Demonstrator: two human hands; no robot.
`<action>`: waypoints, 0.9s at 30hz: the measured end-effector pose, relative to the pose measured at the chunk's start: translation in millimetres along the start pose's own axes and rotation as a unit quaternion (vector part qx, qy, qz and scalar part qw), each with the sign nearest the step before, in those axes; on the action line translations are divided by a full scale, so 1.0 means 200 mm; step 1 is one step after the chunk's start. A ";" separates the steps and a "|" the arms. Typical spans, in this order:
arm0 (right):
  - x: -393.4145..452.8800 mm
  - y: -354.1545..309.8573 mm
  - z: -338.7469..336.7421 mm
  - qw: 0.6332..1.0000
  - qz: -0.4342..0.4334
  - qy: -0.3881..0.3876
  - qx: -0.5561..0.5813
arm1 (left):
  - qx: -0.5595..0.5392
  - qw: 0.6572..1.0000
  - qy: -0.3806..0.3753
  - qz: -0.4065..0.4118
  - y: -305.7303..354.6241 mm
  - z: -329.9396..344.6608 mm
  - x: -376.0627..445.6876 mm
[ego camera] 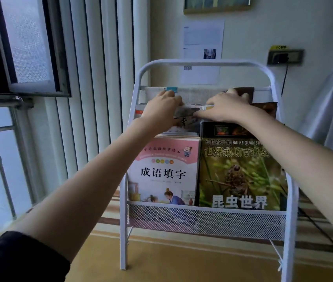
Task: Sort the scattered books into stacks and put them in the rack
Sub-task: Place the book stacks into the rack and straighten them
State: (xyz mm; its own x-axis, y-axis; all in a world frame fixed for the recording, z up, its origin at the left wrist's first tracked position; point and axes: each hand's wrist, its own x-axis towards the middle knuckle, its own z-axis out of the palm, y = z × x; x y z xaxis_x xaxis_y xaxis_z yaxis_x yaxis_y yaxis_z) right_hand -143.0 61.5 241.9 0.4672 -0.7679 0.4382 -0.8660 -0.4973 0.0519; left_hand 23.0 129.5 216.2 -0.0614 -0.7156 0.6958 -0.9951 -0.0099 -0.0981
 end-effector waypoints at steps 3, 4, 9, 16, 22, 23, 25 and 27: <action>0.00 -0.01 0.02 0.999 -0.014 0.036 0.020 | 0.016 1.000 -0.021 0.006 -0.01 0.00 -0.01; 0.00 -0.01 0.03 0.999 -0.011 0.043 0.027 | 0.020 0.999 -0.028 0.007 -0.01 0.00 -0.02; 0.02 -0.03 0.06 0.995 -0.003 0.088 0.056 | 0.033 0.999 -0.037 0.002 0.01 0.01 -0.03; 0.03 -0.01 0.06 0.990 -0.061 0.108 0.063 | 0.046 0.997 -0.057 0.010 0.02 0.00 -0.03; 0.03 0.05 0.06 0.971 -0.079 0.032 0.226 | -0.012 0.991 -0.134 0.013 -0.04 -0.05 -0.03; 0.02 0.05 0.06 0.972 -0.093 0.039 0.212 | -0.029 0.991 -0.130 0.004 -0.07 -0.06 -0.03; 0.02 0.04 0.07 0.977 -0.112 0.065 0.169 | 0.006 0.998 -0.060 -0.017 -0.13 -0.06 -0.05; 0.02 0.02 0.06 0.979 -0.115 0.088 0.145 | 0.095 0.995 0.020 -0.039 -0.18 -0.05 -0.08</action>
State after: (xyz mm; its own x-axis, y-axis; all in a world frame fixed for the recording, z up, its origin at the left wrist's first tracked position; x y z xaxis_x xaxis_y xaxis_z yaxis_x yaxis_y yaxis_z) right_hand -141.7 51.7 233.5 0.5836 -0.5535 0.5941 -0.6424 -0.7623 -0.0791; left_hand 58.3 148.6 214.5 0.0079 -0.6798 0.7334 -0.9647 -0.1981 -0.1732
